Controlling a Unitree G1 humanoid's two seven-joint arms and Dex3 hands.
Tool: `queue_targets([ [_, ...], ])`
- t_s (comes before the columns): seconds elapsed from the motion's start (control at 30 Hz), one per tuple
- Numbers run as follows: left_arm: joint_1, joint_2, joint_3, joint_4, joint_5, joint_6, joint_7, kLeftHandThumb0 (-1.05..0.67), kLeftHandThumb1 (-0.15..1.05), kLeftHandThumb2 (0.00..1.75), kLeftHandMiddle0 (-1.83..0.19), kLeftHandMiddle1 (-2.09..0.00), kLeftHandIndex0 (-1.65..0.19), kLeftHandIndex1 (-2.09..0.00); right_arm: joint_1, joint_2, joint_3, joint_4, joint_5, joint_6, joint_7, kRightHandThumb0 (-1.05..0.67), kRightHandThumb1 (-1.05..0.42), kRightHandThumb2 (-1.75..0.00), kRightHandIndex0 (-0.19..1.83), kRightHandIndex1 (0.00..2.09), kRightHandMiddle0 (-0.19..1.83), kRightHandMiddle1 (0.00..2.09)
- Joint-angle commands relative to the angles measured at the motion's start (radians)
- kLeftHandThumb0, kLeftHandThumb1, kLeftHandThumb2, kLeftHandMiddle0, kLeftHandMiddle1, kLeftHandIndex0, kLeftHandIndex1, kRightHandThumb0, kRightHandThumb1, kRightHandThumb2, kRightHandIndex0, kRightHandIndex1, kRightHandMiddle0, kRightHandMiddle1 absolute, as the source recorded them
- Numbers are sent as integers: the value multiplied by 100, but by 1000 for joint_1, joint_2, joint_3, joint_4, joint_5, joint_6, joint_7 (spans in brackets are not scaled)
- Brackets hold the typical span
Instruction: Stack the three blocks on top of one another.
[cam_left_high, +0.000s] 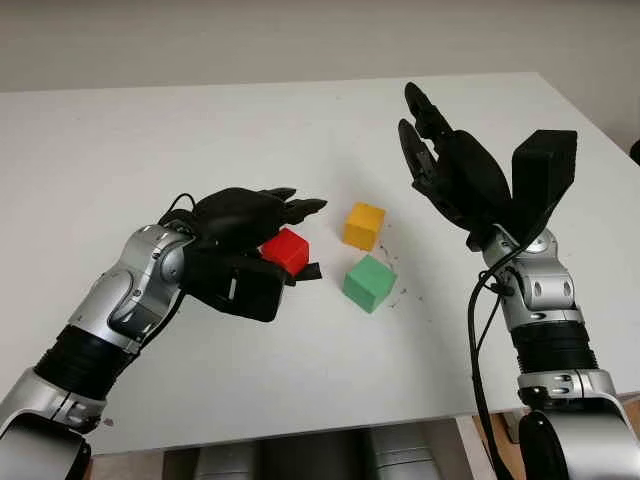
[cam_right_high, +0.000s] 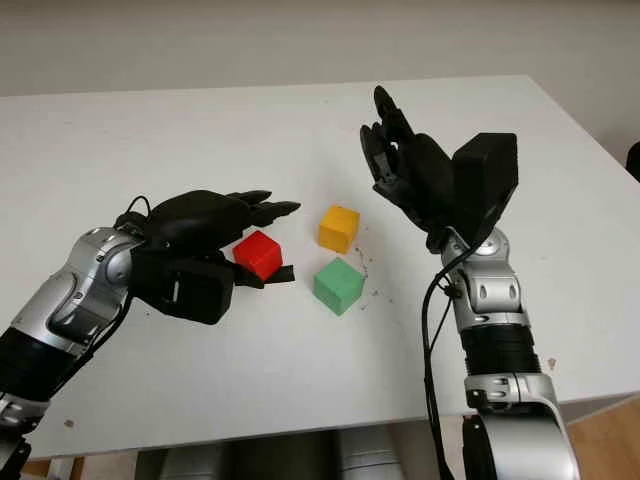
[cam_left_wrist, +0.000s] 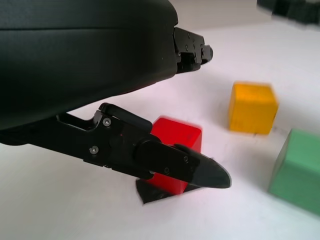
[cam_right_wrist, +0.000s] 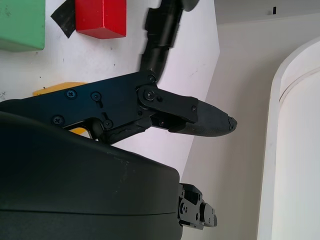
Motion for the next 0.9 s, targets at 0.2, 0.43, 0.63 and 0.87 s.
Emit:
queue_targets([
  [0.2, 36, -141, 266, -17, -316, 4, 231, -75, 105, 50, 3, -7, 2, -7, -32, -20, -8, 6, -3, -14, -8, -56, -105, -63, -18, 5, -18, 5],
  [0.43, 53, -216, 372, -15, -443, 84, 354, -80, 105, 67, 4, -5, 4, -5, -86, -45, 7, 85, -44, -47, -12, -54, -105, -53, -19, 5, -19, 5],
  [0.63, 73, -261, 427, 2, -539, 130, 404, -82, 105, 69, 10, -3, 9, -3, -213, -147, 128, 314, -271, -254, -37, -63, -105, -24, -1, 12, -2, 11],
  [0.87, 72, -282, 462, 93, -615, 127, 421, -81, 105, 68, 19, 0, 19, 0, -376, -241, 290, 541, -511, -510, -65, -56, -94, -5, 13, 14, 13, 13],
])
